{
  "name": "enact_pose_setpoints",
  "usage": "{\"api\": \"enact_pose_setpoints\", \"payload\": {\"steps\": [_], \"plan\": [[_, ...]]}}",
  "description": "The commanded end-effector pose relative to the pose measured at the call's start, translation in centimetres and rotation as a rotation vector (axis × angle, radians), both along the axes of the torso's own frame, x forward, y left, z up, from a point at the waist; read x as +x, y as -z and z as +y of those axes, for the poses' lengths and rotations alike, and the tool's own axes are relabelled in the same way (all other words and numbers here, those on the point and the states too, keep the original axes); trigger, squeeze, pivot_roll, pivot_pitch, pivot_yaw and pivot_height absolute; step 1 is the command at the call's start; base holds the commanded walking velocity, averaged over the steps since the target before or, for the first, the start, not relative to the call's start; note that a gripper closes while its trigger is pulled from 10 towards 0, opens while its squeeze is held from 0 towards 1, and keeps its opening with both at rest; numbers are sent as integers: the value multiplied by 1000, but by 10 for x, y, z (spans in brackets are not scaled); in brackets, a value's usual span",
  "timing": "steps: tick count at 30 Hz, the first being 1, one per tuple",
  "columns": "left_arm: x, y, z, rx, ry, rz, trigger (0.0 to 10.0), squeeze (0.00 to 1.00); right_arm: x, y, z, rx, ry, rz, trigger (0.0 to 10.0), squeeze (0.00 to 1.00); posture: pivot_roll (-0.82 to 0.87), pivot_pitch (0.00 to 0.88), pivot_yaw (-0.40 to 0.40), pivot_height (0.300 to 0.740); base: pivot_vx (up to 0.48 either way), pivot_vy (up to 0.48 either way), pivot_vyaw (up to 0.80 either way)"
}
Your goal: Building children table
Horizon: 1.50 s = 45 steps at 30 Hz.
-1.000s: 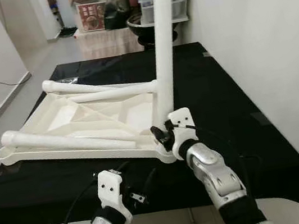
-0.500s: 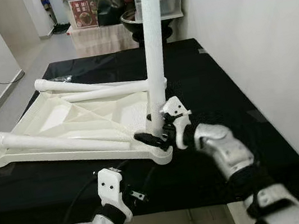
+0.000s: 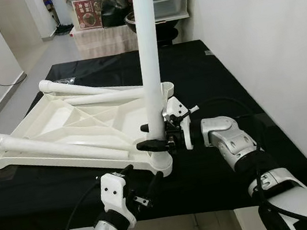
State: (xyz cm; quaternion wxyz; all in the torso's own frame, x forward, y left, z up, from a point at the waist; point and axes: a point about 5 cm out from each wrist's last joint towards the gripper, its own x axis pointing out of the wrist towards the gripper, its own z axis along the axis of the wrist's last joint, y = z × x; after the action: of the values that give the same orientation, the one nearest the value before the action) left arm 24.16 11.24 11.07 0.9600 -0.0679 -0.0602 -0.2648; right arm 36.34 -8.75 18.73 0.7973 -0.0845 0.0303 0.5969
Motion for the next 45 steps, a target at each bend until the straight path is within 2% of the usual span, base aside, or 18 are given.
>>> {"api": "enact_pose_setpoints", "payload": {"steps": [1,4,6,9,10,12,15,22,23,26,27,30,31,35,36,39,40,45], "plan": [[-1,5,-1,12,0,17,10000,0,-2,2,1,9,-27,5,0,0,36,46,-26,740,0,0,0],[-2,5,-1,11,1,18,10000,0,-1,4,-3,12,-10,5,0,0,31,44,-26,740,0,0,0],[-3,5,-2,9,2,18,10000,0,3,11,-13,2,158,-6,0,0,28,53,-39,740,0,0,0],[-4,5,-2,8,2,17,10000,0,4,14,-17,-1,230,-6,0,0,28,53,-39,740,0,0,0],[-5,4,-2,7,0,16,10000,0,5,27,-21,29,481,13,0,0,24,59,-51,740,0,0,0],[-7,4,0,0,-3,17,10000,0,-16,62,-22,25,907,114,0,0,9,77,-46,740,0,0,0],[-7,3,0,0,2,18,10000,0,-30,69,-1,28,914,118,0,0,9,76,-30,740,0,0,0],[-8,3,-2,0,8,19,10000,0,-18,55,20,49,800,77,0,0,21,81,-40,740,0,0,0],[-8,3,-2,-2,3,18,10000,0,-18,53,23,40,799,72,10000,0,21,82,-41,740,0,0,0],[-7,2,-2,-3,-2,16,10000,0,-17,48,25,53,787,60,10000,0,21,81,-41,740,0,0,0],[-7,2,-2,-4,-2,16,10000,0,-16,42,27,84,737,62,10000,1000,24,81,-39,740,0,0,0],[-6,2,-2,-4,-2,16,10000,0,-15,36,28,108,702,56,10000,1000,23,80,-39,740,0,0,0],[-5,3,-2,-3,2,18,10000,0,-11,22,28,147,601,34,10000,1000,23,75,-38,740,0,0,0],[-4,3,-2,-3,5,19,10000,0,-5,12,24,177,496,44,10000,1000,23,72,-36,740,0,0,0],[-4,3,-3,-3,5,19,10000,0,-5,10,24,160,383,54,10000,322,25,72,-37,740,0,0,0],[-4,3,-3,-4,5,19,10000,0,-6,10,25,143,302,63,10000,322,25,73,-37,740,0,0,0],[-4,3,-3,-4,5,20,10000,0,-9,9,25,107,206,48,10000,0,29,72,-38,740,0,0,0],[-5,3,-3,-2,6,21,10000,0,-5,7,20,-11,28,14,10000,0,40,72,-42,740,0,0,0]]}}
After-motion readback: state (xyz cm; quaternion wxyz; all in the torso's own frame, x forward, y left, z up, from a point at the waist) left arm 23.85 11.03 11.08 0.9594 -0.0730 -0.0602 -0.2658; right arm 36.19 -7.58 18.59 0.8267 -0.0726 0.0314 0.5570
